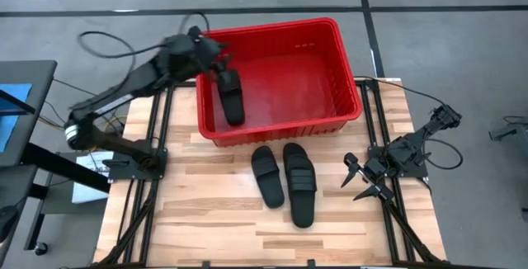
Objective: Pick and place slides into bin
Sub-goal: Put the black slides into the red bin
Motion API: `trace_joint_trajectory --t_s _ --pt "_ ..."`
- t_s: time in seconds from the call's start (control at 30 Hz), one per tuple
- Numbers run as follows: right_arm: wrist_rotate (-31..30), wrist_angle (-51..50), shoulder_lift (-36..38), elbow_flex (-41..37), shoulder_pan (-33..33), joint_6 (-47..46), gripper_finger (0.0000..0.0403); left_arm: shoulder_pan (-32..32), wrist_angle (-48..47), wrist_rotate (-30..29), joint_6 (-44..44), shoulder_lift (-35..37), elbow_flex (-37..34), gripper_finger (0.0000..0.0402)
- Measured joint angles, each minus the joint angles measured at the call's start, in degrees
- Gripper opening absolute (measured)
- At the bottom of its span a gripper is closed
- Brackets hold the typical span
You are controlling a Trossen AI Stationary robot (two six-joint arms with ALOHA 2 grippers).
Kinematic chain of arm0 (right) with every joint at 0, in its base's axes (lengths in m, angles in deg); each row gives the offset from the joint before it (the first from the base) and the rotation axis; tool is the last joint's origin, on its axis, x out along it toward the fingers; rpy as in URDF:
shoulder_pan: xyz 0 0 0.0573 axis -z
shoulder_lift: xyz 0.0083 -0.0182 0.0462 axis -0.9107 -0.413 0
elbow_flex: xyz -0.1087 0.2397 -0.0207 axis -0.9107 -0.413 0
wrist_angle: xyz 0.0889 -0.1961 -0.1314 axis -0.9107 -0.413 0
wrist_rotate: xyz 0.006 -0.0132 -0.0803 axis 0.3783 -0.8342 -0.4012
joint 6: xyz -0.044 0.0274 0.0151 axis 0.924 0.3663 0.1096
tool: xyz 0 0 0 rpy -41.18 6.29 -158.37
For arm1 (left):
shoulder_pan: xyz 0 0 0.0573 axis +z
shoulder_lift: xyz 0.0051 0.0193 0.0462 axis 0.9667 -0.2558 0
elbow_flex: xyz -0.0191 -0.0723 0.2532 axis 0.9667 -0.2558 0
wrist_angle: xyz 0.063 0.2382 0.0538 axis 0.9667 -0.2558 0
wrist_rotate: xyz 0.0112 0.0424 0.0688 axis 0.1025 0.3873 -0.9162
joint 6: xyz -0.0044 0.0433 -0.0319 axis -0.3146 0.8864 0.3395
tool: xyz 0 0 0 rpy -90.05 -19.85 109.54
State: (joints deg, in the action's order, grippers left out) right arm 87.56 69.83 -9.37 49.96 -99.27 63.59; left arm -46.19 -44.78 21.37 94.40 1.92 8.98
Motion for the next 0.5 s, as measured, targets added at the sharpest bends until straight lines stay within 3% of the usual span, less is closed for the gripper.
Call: trace_joint_trajectory --t_s 0.2,0.5 --pt "0.0 0.0 0.02 0.0 0.02 0.0 0.0244 -4.01 -0.62 10.63 -5.83 7.8 0.21 0.0147" --pt "-0.02 0.0 0.02 0.0 0.01 0.0 0.0244 -12.75 -0.59 18.44 -20.96 13.1 0.18 0.0147"
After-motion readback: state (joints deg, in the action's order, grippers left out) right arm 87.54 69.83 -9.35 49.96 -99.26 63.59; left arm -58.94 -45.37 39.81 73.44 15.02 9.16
